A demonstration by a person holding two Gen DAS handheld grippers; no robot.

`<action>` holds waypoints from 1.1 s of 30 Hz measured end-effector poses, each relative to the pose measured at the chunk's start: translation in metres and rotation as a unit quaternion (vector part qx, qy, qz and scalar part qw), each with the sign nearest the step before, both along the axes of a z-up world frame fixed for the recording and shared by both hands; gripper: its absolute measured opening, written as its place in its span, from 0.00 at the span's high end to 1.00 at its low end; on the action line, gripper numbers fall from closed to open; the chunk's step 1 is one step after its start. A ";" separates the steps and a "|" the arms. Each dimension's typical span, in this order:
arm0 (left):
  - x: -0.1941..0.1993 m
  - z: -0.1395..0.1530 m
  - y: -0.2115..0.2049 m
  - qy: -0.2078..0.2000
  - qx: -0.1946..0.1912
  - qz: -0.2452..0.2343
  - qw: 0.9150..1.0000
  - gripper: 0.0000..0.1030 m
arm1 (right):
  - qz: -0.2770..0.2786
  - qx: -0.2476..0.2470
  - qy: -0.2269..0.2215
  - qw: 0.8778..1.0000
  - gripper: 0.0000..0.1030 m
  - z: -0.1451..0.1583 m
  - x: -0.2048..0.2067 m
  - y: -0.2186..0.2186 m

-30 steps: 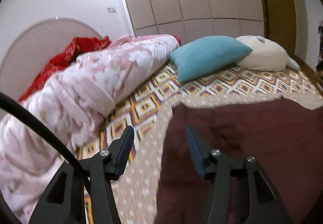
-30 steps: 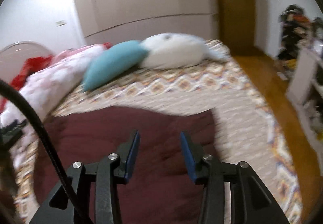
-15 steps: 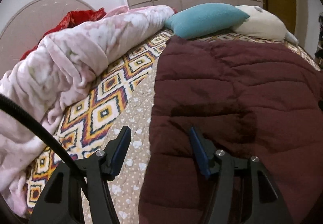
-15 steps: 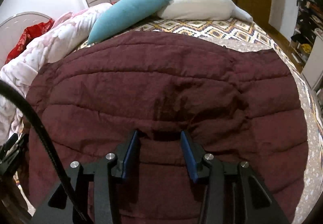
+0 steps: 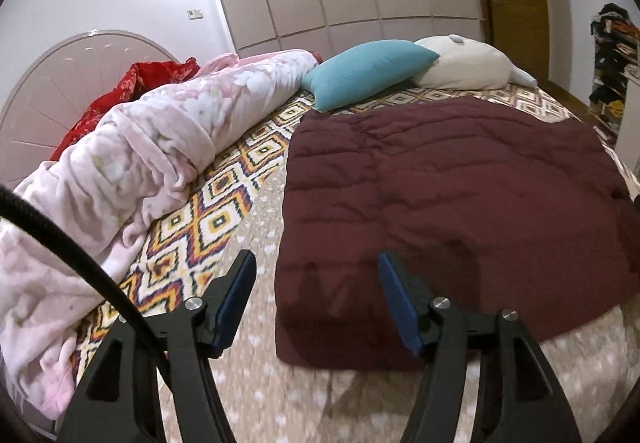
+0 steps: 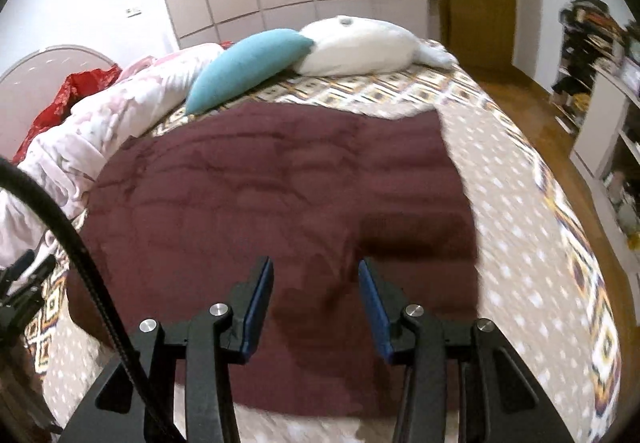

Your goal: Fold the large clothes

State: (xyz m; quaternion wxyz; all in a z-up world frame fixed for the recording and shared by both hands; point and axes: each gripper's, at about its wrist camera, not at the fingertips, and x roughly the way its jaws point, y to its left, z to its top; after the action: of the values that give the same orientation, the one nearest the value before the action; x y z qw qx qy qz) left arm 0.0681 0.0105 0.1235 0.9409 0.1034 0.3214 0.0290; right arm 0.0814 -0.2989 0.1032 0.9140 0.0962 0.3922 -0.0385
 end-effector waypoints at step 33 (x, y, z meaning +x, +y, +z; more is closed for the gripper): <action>-0.148 0.016 -0.001 -0.005 -0.039 -0.024 0.999 0.34 | -0.011 0.020 0.006 1.000 0.48 -0.011 -0.138 0.021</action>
State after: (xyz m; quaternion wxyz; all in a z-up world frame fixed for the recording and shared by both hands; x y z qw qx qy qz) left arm -0.0803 0.0094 0.1390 0.9463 0.0746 0.3147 -0.0056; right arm -0.0562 -0.2778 0.0919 0.9089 0.1186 0.3977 -0.0407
